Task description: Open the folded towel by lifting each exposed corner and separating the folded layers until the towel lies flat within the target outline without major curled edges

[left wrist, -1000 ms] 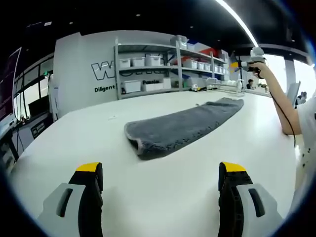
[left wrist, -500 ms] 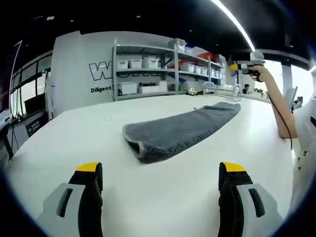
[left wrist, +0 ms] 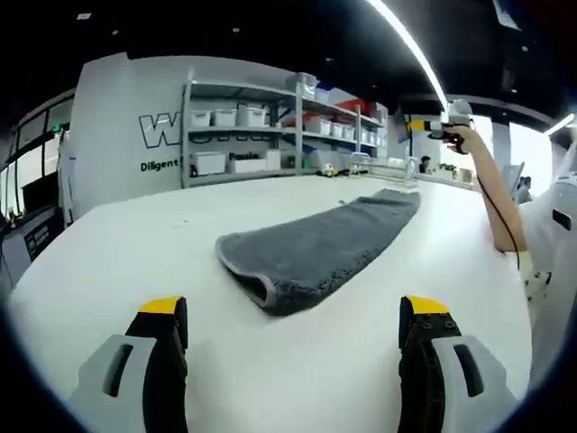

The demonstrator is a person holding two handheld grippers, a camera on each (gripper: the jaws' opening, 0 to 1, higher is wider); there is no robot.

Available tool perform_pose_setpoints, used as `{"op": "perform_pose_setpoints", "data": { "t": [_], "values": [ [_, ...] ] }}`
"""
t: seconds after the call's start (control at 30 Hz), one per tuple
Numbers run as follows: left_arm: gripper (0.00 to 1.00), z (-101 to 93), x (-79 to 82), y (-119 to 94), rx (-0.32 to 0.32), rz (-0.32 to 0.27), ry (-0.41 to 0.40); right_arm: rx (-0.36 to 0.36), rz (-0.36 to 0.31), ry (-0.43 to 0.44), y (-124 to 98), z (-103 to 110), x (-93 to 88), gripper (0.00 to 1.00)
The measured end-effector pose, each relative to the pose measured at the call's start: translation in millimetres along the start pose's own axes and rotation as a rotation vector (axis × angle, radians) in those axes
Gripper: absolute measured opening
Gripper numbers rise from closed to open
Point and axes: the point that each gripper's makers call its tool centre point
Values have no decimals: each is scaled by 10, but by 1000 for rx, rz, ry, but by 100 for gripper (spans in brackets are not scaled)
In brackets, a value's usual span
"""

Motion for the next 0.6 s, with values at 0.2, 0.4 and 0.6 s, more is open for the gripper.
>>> {"op": "perform_pose_setpoints", "data": {
  "t": [0.2, 0.4, 0.6],
  "values": [
    [95, 2, -29, 75, -65, 21, 57, 22, 0, 4, -37, 36, 14, 99],
    [91, 19, -44, 105, -132, 12, 51, 49, -5, -15, -46, 134, 45, 99],
    [91, -8, -67, 167, -204, -4, 41, 95, -15, -7, -67, 248, 74, 99]
  ]
}}
Point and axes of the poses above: the point that each gripper's makers call its tool centre point, and the gripper's own axes: y roughly forward along the fingers, z roughly to its left, x roughly out of its top, and after that the axes turned 14 degrees about y, right-handed
